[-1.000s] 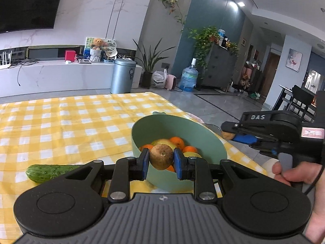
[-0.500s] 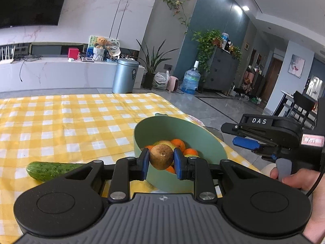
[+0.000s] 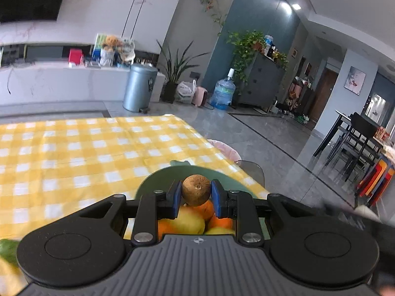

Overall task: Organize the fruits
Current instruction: 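Open both tools to drop the kiwis into the green colander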

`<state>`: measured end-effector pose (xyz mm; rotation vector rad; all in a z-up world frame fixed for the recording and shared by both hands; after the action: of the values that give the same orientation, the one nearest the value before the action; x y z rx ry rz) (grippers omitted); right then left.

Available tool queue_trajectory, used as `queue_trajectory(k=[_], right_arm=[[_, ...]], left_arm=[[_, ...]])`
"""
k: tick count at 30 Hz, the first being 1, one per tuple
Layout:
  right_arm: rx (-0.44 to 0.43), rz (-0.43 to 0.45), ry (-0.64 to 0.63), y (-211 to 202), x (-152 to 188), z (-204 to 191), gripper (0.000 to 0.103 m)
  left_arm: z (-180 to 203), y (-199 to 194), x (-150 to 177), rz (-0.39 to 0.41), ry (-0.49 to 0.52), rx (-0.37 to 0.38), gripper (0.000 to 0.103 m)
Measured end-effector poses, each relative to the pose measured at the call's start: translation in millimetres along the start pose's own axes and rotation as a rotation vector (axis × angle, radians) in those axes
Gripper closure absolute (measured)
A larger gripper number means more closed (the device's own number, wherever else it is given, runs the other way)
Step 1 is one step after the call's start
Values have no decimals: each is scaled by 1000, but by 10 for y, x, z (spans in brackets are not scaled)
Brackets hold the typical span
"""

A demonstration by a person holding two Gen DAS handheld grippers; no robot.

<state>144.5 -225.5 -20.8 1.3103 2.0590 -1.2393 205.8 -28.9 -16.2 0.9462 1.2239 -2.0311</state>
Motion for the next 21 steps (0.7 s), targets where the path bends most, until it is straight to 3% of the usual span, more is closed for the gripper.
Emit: queue_trajectory(k=[7,14,15,16,18,21], right_arm=[[-46,-9,-3,-3,9,-29,61],[-77,-15,7,-9,20,-26,61],[-82,-15,11,-14,22,-23,60],[-91,-19,15,-13,24,-19,60],[-105,-24,25,-9,29,-12,60],[-116,-34,31,0,35,-15,59]], left_arm=[[-118,401,-64,-49,-84,9,75],[-122,449,-100,-30,-61,-27,73],[-109,434,-109,-17,-52,-41,60],[-108,413,-109,0,-45,-55,41],[-108,380,-104,21,-46,-64,34],[-175,301,-69,12,-86,-74,36]])
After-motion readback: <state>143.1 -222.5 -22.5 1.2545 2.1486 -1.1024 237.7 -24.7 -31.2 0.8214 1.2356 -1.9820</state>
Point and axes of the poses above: each gripper's, at about its wrist camera, not at the fingertips, and y roughly the way its jaws point, z to its right, x to its underside, the point moved 3 cm from there along y, roughly the way its jaws point, and after that the axes turned 2 degrees about -z, right-handed, at the moved point
